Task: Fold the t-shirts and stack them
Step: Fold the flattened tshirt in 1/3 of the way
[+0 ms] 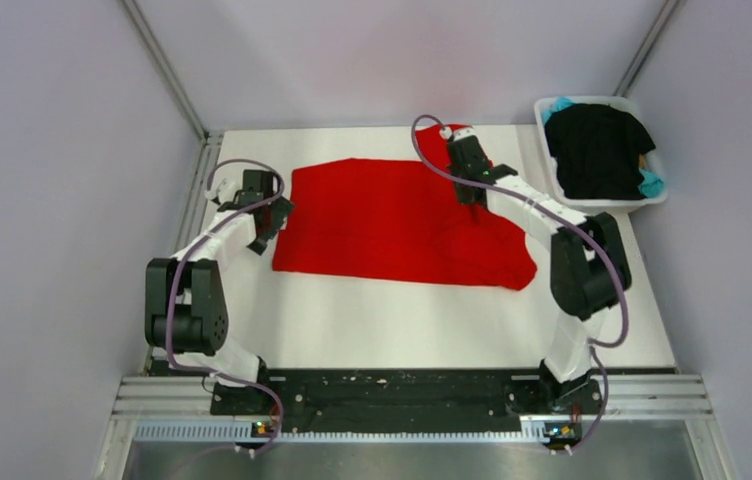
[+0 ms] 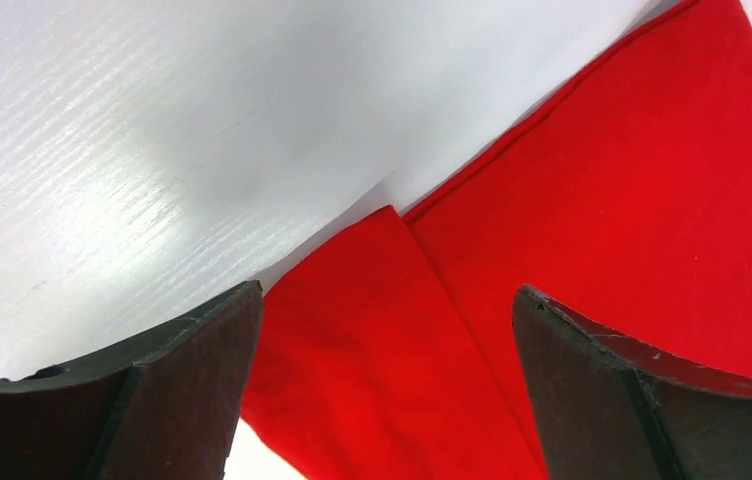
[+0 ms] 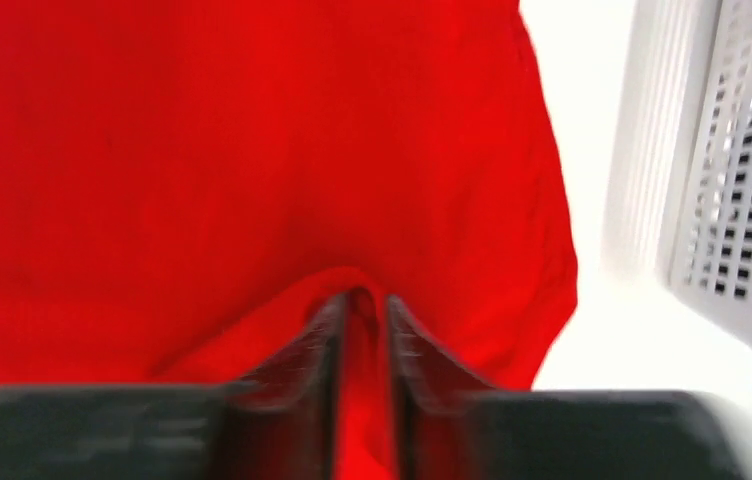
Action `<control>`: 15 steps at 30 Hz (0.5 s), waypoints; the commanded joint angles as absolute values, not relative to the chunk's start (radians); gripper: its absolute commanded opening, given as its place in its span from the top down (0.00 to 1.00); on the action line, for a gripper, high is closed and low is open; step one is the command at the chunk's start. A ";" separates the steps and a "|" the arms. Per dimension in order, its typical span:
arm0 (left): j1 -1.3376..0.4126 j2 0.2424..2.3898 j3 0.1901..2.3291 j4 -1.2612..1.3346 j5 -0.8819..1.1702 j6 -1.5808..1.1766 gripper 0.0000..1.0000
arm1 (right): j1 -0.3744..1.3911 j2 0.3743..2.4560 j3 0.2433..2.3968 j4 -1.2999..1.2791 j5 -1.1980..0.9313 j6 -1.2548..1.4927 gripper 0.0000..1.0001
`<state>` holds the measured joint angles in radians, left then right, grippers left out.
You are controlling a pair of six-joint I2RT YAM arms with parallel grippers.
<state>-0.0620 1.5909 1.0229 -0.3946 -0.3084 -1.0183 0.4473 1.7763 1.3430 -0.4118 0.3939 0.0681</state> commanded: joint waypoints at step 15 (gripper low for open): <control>-0.079 1.489 0.957 -0.310 0.042 -0.851 0.01 | 0.422 1.495 1.022 -0.224 0.082 0.275 0.01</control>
<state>-0.0650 1.4670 0.9600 -0.3996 -0.0814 -0.8936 0.4271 1.6402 1.1820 -0.3954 0.2489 0.1791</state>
